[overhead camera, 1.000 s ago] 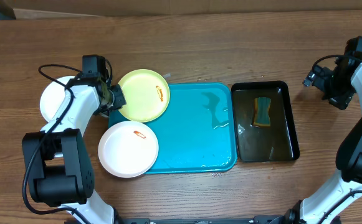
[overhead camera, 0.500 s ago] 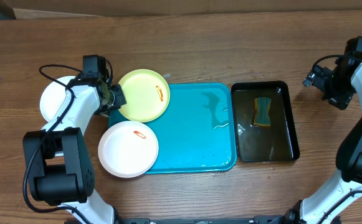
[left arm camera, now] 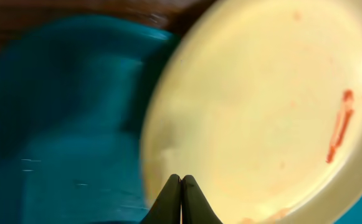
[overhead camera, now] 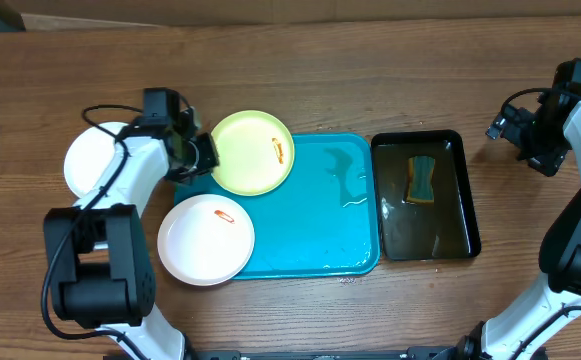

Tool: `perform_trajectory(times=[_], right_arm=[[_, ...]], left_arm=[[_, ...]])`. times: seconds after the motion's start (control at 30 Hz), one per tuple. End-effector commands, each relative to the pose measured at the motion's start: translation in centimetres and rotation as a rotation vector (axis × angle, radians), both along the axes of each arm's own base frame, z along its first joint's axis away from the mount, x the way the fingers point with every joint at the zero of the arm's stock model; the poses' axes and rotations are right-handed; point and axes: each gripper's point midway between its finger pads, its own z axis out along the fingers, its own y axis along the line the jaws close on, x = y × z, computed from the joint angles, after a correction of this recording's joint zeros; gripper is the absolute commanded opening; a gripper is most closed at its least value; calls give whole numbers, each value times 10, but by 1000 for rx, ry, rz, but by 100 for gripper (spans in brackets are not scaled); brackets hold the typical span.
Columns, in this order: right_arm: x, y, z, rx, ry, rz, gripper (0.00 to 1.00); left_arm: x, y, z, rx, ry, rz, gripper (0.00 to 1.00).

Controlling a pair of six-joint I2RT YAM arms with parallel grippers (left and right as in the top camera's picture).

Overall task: Clean dirty plates on tray and stack at the side
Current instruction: 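Slide the yellow plate rightward to the blue tray's center with left gripper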

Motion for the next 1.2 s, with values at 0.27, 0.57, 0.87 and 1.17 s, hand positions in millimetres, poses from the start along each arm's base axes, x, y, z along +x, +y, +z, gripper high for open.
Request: perform_trajectory(times=[0.27,0.57,0.87,1.17], right_arm=[[9,-6,24,-31,-60,-9,100],[9,-6,24,-31,-60,-9,100],[9,-6,24,-31,-60,-9,100],[8,-6,23,-31,-60,-9,100]], left_arm=[[-11,-54,-10,100,8,-157,6],[23,-36,50,118,-58,-121,36],[14,8,38,196,9,-33,31],[2,9,0,198,25,-35,32]])
